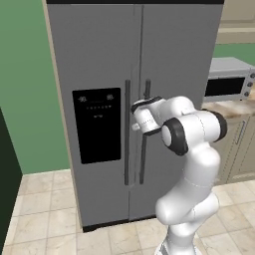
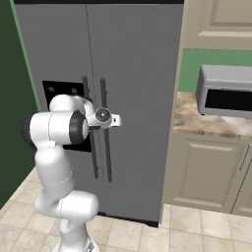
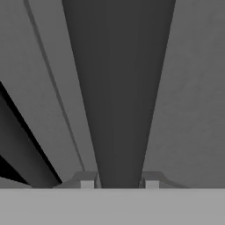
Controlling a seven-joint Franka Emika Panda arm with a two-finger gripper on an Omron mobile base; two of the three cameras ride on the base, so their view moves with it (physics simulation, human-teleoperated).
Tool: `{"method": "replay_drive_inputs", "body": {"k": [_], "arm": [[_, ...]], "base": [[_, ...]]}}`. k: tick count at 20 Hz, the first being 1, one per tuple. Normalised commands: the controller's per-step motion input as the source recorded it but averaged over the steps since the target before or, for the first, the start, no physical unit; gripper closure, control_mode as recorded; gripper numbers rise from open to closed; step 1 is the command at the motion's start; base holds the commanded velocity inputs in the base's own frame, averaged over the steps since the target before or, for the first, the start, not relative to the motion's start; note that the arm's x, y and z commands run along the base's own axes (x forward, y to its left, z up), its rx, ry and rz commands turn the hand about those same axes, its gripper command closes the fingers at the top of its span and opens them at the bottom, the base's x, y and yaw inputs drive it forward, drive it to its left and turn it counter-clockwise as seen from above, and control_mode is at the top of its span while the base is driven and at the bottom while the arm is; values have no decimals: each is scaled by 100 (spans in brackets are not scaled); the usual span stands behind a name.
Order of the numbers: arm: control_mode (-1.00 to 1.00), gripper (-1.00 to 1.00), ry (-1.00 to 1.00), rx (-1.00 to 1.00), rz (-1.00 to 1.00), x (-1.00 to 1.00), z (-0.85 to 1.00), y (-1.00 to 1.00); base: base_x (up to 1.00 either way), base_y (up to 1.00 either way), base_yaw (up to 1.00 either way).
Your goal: There is a bowl on the dining counter. Grab a lemon wedge from the fridge and place it in the bowl. Then get the liquor bottle and glass cup from the cabinet and place them next to the bowl.
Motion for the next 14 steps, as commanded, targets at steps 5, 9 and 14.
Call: {"method": "replay_drive_inputs", "body": {"k": [5, 9, 14], "arm": [[-100, 100, -1, 8, -2, -100, 6, -6], [-100, 100, 0, 11, -3, -100, 15, -13], [-100, 100, 0, 15, -2, -100, 19, -26]], "base": [[0, 0, 0], [0, 0, 0], [0, 0, 0]]}}
